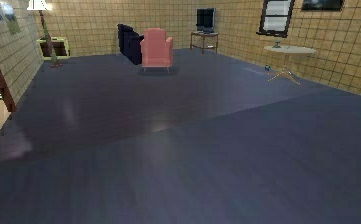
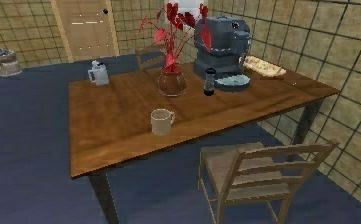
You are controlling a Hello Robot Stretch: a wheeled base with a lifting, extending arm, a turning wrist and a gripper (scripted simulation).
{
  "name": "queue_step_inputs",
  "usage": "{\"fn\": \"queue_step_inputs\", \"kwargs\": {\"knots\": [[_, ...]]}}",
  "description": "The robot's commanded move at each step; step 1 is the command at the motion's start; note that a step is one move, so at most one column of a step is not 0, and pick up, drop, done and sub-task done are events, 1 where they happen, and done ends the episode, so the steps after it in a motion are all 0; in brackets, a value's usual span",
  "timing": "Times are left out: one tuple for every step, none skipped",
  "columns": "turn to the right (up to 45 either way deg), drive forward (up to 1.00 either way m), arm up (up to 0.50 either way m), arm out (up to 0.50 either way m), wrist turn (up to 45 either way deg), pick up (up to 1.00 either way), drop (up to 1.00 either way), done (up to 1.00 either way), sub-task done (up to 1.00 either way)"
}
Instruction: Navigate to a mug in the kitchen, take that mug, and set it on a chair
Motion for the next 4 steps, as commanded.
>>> {"fn": "queue_step_inputs", "kwargs": {"knots": [[0.0,0.00,0.50,0.00,0.0,0.00,0.00,0.00,0.00],[0.0,0.00,0.36,0.00,0.0,0.00,0.00,0.00,0.00],[0.0,0.00,0.00,0.50,0.0,0.00,0.00,0.00,0.00],[0.0,0.00,0.00,0.00,45.0,0.00,0.00,0.00,0.00]]}}
